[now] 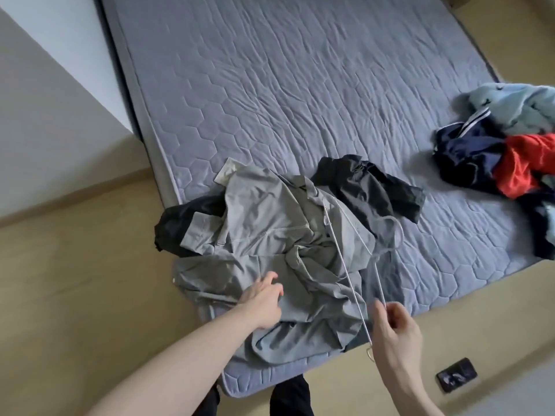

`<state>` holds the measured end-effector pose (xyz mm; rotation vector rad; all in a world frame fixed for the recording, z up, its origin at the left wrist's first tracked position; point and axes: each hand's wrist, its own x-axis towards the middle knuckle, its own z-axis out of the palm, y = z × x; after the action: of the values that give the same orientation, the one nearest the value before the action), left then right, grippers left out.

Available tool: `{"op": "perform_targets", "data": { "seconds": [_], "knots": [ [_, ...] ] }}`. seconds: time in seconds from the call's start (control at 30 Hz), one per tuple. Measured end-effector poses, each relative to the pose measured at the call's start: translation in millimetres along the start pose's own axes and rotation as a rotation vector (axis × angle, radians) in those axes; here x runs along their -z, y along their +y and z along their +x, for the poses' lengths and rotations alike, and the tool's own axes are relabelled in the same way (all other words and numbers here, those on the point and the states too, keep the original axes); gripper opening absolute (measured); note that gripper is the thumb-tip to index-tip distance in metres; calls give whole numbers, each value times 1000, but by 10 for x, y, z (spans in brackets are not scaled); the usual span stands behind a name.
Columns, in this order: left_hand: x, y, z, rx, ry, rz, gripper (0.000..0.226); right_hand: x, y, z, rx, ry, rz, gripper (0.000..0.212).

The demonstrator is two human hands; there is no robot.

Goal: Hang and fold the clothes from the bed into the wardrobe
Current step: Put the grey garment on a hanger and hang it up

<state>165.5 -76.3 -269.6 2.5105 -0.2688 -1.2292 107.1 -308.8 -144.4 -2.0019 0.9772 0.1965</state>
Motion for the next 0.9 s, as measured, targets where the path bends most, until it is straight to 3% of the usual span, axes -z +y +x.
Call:
{"op": "perform_targets", "data": {
  "seconds": [0.13,0.3,0.4,0.5,0.6,0.7,0.8,0.9],
  "knots": [
    [-197,521,746,-101,-25,143,39,42,248,427,-4,10,38,45],
    [-437,687,1259,-48,-244,579,64,173,606,689,-38,6,66,45],
    [-320,711,1201,-37,-172,547,54,267,699,769,-58,-4,80,44],
    [-73,756,816,-34,112,188,18,420,658,729,-77,-31,75,45],
    [210,791,297,110,288,-208,19,587,479,600,-54,-86,65,46],
    [638,851,-203,271,283,-444,35,772,177,469,-3,-161,95,44],
    [1116,968,-898,281,209,-756,52,996,-188,245,71,-263,95,44],
    [1543,1264,-1691,258,311,-1159,29,1229,-588,-93,200,-405,59,44]
  ]
}}
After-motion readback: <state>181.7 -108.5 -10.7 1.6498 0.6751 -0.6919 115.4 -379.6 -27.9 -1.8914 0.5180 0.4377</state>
